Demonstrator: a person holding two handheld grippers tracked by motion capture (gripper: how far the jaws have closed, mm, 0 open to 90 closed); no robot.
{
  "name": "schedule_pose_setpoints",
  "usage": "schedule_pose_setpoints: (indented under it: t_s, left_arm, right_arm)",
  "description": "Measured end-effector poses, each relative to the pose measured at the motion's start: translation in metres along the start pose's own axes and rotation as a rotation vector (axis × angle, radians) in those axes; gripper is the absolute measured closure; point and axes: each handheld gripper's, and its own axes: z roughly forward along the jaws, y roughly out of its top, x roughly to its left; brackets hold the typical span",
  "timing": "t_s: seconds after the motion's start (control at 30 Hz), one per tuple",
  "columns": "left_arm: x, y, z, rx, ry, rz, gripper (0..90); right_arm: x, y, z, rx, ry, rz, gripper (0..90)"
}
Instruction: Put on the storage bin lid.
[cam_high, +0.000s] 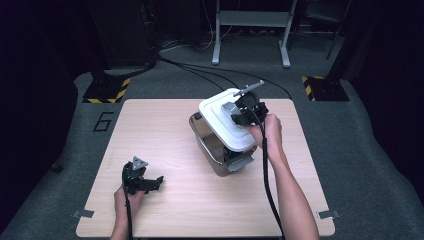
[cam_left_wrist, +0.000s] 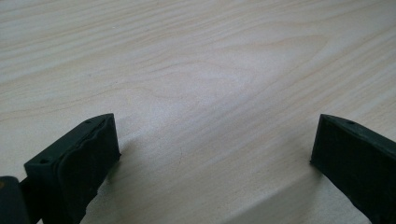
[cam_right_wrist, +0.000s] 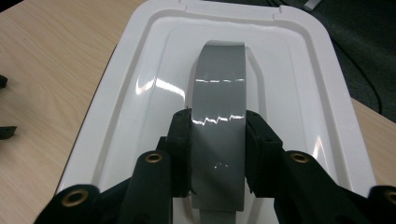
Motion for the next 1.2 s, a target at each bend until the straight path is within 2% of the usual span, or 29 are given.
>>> schedule_pose_setpoints:
  t_s: [0.33,0.4,0.47,0.57,0.83,0.97,1.03,1.13,1.2]
  left_arm:
    - [-0.001,0.0,0.001,-0.009,0.001,-0.01,0.7]
    - [-0.001,0.0,0.001,-0.009,0.001,-0.011,0.7]
    - [-0.001,0.0,0.001,-0.009,0.001,-0.011,0.7]
    - [0.0,0.0,0.0,-0.003,-0.001,-0.009,0.7]
    - [-0.001,0.0,0.001,-0.009,0.001,-0.01,0.7]
    - [-0.001,0.0,0.001,-0.009,0.001,-0.01,0.7]
    - [-0.001,0.0,0.001,-0.009,0.001,-0.011,0.7]
    - [-0.001,0.0,0.001,-0.009,0.001,-0.011,0.8]
    - [-0.001,0.0,0.001,-0.008,0.001,-0.01,0.8]
  right_arm:
    - [0.013,-0.002,0.02,0.026,0.043,0.012,66.8]
    - [0.015,-0.003,0.026,0.035,0.047,0.041,66.8]
    - [0.016,-0.004,0.029,0.052,0.05,0.05,66.8]
    - [0.018,-0.005,0.033,0.049,0.056,0.059,66.8]
    - [0.027,-0.004,0.041,0.063,0.041,0.056,66.5]
    - [0.031,-0.006,0.042,0.067,0.053,0.044,65.4]
    - [0.032,-0.007,0.041,0.059,0.049,0.048,60.4]
    - [0.031,-0.007,0.038,0.046,0.044,0.041,57.5]
    - [0.031,-0.008,0.034,0.039,0.033,0.053,50.6]
